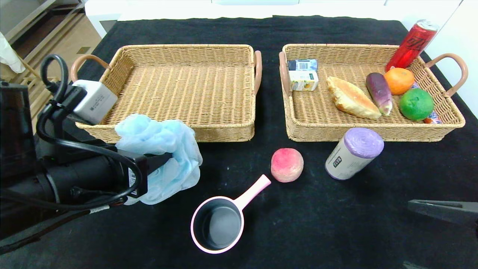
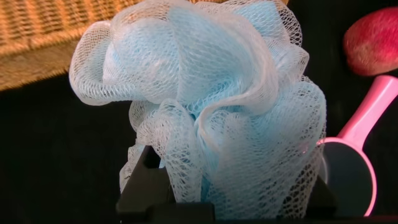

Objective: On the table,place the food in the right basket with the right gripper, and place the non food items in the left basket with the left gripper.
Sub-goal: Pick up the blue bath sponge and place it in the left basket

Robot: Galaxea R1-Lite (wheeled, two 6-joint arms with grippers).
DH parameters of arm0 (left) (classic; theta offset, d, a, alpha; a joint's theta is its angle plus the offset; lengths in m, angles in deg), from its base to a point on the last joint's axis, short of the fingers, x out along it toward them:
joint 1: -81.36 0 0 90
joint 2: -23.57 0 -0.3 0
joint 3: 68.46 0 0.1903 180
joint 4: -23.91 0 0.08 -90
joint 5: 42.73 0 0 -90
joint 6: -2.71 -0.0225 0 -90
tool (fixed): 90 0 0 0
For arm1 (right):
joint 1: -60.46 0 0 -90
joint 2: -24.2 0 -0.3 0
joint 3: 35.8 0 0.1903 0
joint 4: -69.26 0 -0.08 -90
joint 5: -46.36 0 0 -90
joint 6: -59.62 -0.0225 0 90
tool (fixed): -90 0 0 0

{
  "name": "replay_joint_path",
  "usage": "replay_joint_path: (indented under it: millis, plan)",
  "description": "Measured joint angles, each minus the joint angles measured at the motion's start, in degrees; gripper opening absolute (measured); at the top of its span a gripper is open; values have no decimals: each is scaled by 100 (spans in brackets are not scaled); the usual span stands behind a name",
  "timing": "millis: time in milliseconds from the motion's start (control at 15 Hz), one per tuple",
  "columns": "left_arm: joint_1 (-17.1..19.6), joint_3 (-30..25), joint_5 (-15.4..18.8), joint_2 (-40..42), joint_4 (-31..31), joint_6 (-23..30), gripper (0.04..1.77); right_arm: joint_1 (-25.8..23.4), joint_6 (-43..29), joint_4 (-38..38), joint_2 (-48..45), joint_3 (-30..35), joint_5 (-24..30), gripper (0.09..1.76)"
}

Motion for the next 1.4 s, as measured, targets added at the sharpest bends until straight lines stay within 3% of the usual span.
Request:
replay_joint_path:
  millis: [733,1400]
  plan:
    - [68,1252,63,35,321,-273,67,-271,-18,-5,-111,-72,20,171]
    - [439,3193,282,-1576,276,-379,66,-295,-18,0,-271,-89,9,171]
